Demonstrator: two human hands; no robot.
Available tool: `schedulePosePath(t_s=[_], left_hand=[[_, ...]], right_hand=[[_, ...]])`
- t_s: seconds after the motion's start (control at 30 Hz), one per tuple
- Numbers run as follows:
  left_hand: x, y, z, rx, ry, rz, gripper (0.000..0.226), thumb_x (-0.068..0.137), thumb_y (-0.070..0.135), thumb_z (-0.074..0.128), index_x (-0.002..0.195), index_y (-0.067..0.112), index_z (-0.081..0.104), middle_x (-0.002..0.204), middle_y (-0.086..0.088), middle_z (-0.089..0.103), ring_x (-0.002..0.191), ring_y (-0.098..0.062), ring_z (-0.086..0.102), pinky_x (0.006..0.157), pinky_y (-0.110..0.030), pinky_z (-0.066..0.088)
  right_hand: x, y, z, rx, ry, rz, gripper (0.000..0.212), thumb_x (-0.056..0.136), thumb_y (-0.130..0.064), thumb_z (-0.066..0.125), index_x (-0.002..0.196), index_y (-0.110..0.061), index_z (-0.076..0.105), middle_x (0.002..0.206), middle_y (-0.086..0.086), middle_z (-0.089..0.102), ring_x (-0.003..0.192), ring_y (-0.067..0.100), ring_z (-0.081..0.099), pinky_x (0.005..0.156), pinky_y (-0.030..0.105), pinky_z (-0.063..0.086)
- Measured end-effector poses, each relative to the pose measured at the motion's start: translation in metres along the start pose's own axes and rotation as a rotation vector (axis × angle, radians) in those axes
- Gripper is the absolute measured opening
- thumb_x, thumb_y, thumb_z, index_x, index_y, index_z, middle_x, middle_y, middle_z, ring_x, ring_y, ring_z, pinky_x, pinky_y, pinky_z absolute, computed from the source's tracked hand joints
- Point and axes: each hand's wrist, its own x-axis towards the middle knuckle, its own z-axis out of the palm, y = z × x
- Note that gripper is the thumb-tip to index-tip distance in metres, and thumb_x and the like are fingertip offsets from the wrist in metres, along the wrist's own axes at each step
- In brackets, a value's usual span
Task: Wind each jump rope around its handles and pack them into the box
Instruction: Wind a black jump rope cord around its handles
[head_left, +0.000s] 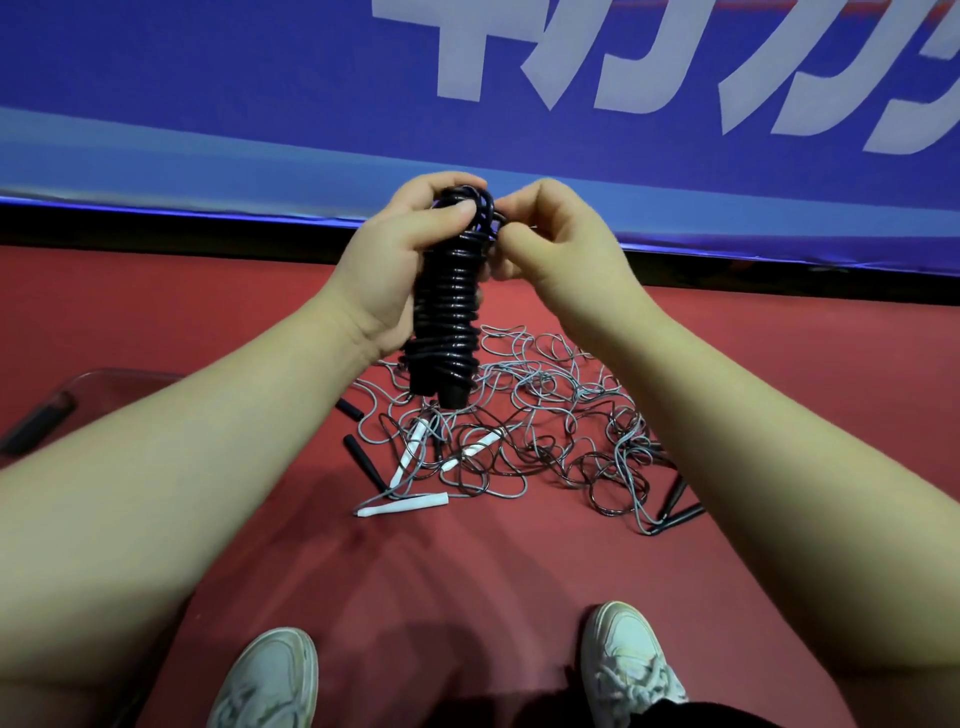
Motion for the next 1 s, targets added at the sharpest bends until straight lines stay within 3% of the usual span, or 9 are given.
schedulePosePath(t_s=[0.17,0.27,0.37,0.47,0.53,0.67,0.77,0.9,1.0], left_hand=[[-0.001,-0.003,-0.003,-0.049,0.054,-0.149,0.013,0.093,0.013,0.047,0.103,0.012,0.054,0.069,-0.005,0.062,0.057,-0.021,0.057,0.056,-0.029,0.047],[-0.002,0.001,-0.012,-0.051,-0.111,-0.265,0.017,0.090,0.022,0.048,0.099,0.010,0.056,0.081,-0.006,0.062,0.071,-0.020,0.062,0.066,-0.029,0.050],[-0.001,0.002,-0.027,-0.188,-0.341,-0.364,0.054,0.078,0.021,0.064,0.127,0.004,0.048,0.104,-0.010,0.058,0.096,-0.023,0.060,0.082,-0.029,0.052],[0.000,-0.003,-0.040,-0.108,-0.434,-0.410,0.061,0.065,0.014,0.076,0.122,0.007,0.057,0.104,-0.007,0.065,0.092,-0.016,0.063,0.080,-0.027,0.053],[-0.004,-0.006,-0.047,0.007,-0.420,-0.485,0.055,0.058,0.017,0.084,0.108,0.011,0.064,0.098,-0.005,0.067,0.084,-0.015,0.065,0.075,-0.028,0.055],[-0.012,-0.008,-0.056,0.052,-0.382,-0.577,0.058,0.050,0.017,0.090,0.103,0.013,0.069,0.103,-0.009,0.069,0.088,-0.021,0.069,0.073,-0.033,0.058],[-0.011,-0.008,-0.048,0.167,-0.297,-0.504,0.044,0.067,0.011,0.071,0.110,0.017,0.061,0.096,0.000,0.068,0.078,-0.013,0.066,0.063,-0.026,0.055],[-0.010,-0.011,-0.026,0.345,-0.116,-0.394,0.039,0.077,-0.002,0.068,0.110,0.013,0.054,0.082,-0.002,0.060,0.048,-0.003,0.056,0.040,-0.012,0.038],[-0.010,-0.014,-0.015,0.348,-0.042,-0.351,0.032,0.085,-0.003,0.062,0.112,0.010,0.052,0.079,-0.003,0.062,0.046,-0.003,0.060,0.037,-0.010,0.039]], right_hand=[[-0.003,0.006,0.007,-0.289,0.033,-0.094,0.020,0.085,-0.006,0.055,0.079,-0.023,0.047,0.064,-0.011,0.058,0.057,0.004,0.053,0.067,0.026,0.044],[0.001,0.008,0.008,-0.195,0.037,-0.033,0.021,0.085,-0.001,0.052,0.079,-0.020,0.049,0.066,-0.006,0.058,0.051,0.004,0.053,0.059,0.019,0.043],[0.002,0.011,0.007,-0.031,0.034,0.025,0.022,0.085,0.006,0.049,0.079,-0.015,0.051,0.068,-0.003,0.057,0.047,0.006,0.053,0.055,0.019,0.043],[0.004,0.015,0.005,0.042,0.043,0.038,0.023,0.084,0.009,0.047,0.079,-0.013,0.052,0.072,-0.002,0.057,0.052,0.008,0.056,0.063,0.026,0.051],[0.007,0.016,0.001,0.052,0.058,0.026,0.023,0.084,0.009,0.046,0.081,-0.014,0.052,0.076,-0.001,0.058,0.055,0.009,0.058,0.070,0.031,0.052],[0.009,0.022,-0.001,0.163,0.059,0.050,0.026,0.088,0.011,0.041,0.084,-0.013,0.050,0.079,0.002,0.056,0.059,0.005,0.058,0.064,0.020,0.051],[0.012,0.025,-0.001,0.221,0.038,0.063,0.024,0.089,0.009,0.043,0.085,-0.014,0.049,0.082,0.004,0.053,0.068,0.011,0.055,0.068,0.023,0.052],[0.015,0.026,-0.006,0.265,0.070,0.188,0.019,0.090,0.003,0.047,0.090,-0.015,0.046,0.094,0.008,0.055,0.074,0.016,0.057,0.071,0.026,0.053],[0.015,0.031,-0.011,0.262,0.099,0.293,0.018,0.092,-0.001,0.046,0.098,-0.017,0.047,0.105,0.010,0.057,0.077,0.018,0.060,0.075,0.030,0.053]])
